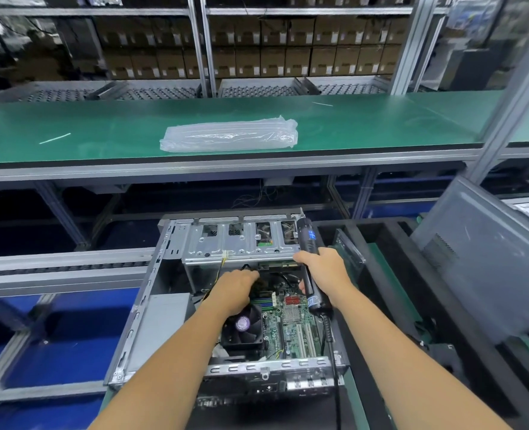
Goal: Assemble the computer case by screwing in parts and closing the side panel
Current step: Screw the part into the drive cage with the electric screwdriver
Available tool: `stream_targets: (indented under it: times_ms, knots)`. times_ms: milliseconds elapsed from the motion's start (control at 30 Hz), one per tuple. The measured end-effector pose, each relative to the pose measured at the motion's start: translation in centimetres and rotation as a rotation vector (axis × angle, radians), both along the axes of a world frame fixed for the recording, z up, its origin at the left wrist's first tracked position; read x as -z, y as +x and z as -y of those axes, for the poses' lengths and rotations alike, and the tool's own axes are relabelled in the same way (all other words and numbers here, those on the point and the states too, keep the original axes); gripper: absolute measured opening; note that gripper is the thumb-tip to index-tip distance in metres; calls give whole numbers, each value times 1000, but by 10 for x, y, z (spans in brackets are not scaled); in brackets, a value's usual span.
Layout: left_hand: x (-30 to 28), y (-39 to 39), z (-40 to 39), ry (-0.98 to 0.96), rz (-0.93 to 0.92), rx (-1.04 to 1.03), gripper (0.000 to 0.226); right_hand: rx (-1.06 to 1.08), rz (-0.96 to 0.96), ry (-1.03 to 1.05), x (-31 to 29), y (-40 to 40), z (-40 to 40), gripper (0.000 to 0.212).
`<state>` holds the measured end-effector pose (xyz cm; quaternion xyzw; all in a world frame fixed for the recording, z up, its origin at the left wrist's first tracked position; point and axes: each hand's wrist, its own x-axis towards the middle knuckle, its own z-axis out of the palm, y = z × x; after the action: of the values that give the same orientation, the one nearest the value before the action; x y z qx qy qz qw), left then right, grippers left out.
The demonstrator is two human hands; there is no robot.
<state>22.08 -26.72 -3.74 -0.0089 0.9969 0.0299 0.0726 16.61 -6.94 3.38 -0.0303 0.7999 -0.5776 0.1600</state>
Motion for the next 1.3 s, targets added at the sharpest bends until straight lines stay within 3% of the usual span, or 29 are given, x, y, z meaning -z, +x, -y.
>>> stream_targets:
  times_ms: [100, 200, 567, 700, 900, 1100, 1300]
  knots:
    - [5, -9, 4, 74, 35, -75, 54, 1, 0, -4, -1, 0, 0, 20]
    - [10, -20, 8, 144, 54, -127, 39, -3, -11, -5, 0, -1, 0, 20]
    - [23, -42, 6, 67, 101, -287, 22, -21, -38, 78, 4, -11, 6, 25]
    - [17, -45, 6, 101, 164, -369, 20, -106, 83, -5, 0, -20, 7, 22]
    - [18, -46, 4, 109, 224, -316, 10, -195, 39, 59, -3, -29, 12, 28]
    - [20, -47, 3, 124, 238, -329, 9, -204, -8, 89, 0, -29, 19, 35]
    - [18, -50, -3, 164, 251, -419, 25, -196, -33, 108, 2, -30, 18, 36]
